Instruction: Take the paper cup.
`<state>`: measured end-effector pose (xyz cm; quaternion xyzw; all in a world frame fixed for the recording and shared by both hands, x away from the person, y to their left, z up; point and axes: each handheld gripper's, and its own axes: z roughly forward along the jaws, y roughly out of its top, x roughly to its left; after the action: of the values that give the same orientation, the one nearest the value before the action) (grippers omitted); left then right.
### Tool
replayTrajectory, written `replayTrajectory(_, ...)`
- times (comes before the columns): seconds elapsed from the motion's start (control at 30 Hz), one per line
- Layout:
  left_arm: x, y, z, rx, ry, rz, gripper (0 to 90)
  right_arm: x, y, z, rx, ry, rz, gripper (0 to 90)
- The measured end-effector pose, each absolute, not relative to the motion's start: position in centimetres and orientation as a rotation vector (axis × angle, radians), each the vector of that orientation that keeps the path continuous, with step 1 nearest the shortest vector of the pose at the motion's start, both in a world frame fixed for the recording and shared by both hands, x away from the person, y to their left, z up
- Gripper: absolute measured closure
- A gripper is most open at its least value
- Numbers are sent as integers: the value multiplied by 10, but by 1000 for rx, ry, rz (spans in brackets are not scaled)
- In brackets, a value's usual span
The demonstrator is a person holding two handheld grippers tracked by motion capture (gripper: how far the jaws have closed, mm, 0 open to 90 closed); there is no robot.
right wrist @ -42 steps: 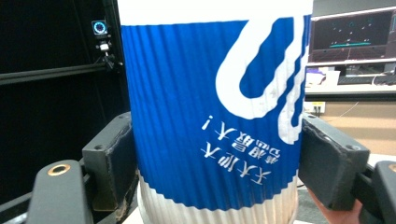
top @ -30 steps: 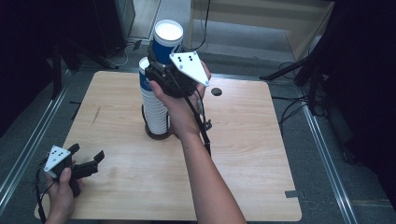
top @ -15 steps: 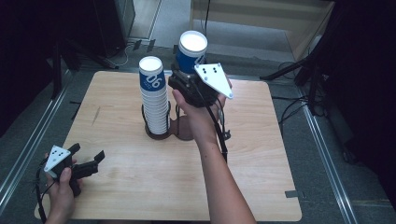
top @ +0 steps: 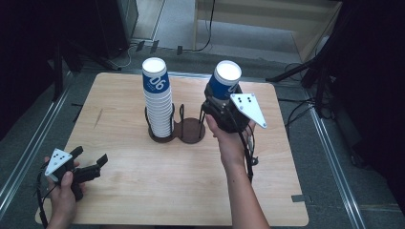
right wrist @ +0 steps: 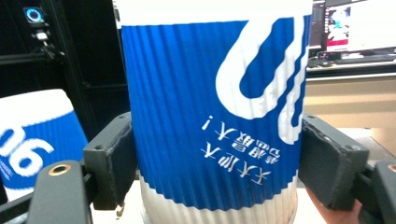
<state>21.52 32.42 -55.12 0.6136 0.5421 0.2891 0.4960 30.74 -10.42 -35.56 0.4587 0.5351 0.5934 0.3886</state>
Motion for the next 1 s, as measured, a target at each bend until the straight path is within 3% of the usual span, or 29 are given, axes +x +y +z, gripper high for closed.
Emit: replayTrajectory(1.0,216,323,-551,1470,1318,691,0,269,-164,-429,1200,1351,1369,211)
